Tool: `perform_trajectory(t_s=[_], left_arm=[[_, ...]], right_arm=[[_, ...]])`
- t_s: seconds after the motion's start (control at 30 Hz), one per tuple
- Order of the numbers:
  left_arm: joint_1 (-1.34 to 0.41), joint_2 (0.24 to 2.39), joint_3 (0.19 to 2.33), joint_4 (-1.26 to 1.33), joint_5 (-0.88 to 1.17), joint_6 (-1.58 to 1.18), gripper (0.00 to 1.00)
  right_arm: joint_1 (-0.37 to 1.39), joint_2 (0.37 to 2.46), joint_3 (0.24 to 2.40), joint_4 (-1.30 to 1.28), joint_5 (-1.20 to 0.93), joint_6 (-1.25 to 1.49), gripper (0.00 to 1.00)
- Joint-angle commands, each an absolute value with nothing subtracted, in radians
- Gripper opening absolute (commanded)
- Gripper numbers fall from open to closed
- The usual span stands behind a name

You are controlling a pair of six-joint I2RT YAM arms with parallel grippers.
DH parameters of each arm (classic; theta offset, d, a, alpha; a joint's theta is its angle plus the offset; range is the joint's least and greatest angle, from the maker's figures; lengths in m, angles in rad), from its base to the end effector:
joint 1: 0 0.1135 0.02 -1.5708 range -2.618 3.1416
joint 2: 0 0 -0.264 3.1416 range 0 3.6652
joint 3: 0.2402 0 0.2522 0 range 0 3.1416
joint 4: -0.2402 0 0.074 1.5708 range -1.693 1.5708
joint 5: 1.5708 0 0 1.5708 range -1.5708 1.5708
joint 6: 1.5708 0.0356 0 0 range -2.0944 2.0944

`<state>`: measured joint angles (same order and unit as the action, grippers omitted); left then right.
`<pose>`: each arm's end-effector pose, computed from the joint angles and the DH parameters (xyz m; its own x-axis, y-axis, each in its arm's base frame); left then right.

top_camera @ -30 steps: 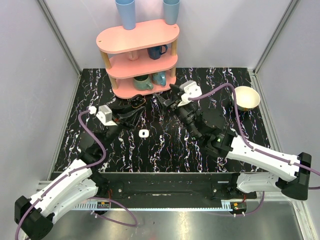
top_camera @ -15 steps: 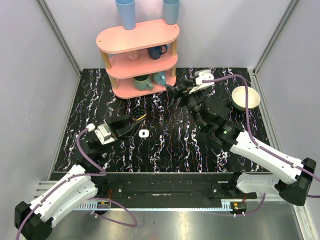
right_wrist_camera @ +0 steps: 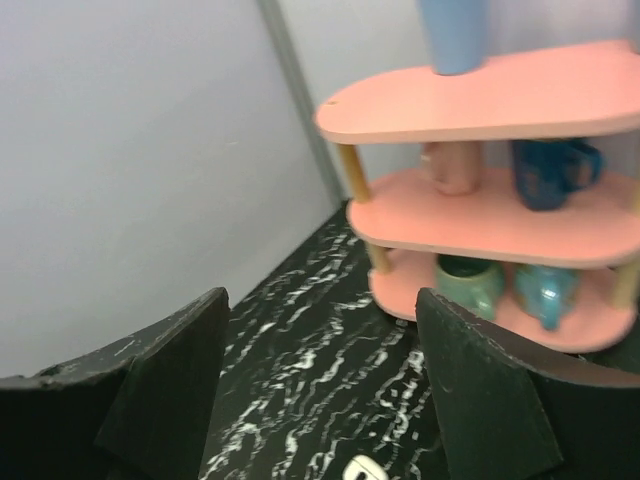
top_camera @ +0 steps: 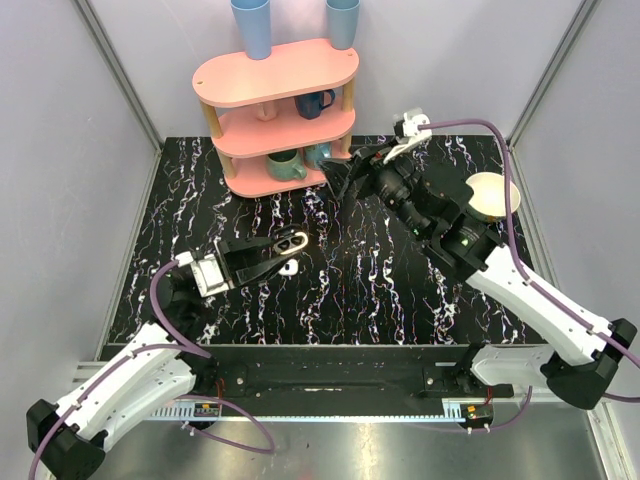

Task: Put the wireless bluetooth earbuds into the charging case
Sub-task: Close the charging case with the earbuds.

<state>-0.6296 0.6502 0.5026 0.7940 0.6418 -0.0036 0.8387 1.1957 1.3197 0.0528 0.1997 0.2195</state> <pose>0.1029 -0.1013 0.3584 0.4837 -0.3560 -0.7995 0.8596 0.3648 0.3577 0.1831 0.1932 0.4681 -0.0156 0.3020 -0.9532 -0.6097 0.7527 0.2484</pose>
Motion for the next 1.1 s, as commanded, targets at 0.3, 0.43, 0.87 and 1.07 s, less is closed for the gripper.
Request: perform_trajectory(t_s=[0.3,0.43,0.87,1.07], left_arm=[[-0.632,0.704,0.558,0.764,0.745,0.011,0.0],[-0.634,0.704,0.56,0.752,0.75,0.006,0.0],[-0.634,0.68,0.557,0.672,0.753,0.021,0.0],[-0.634,0.68,0.548,0.675,0.744,0.017,0.0]], right_arm=[[0.835,1.405,1.601,-0.236,-0.005,0.317,0.85],[0.822,1.466,1.73,-0.368,-0.014,0.365,0.89],[0.821,1.496,1.736,-0.364,-0.098,0.403,1.0],[0.821,1.511,1.741,-0.362,-0.17,0.402,1.0]])
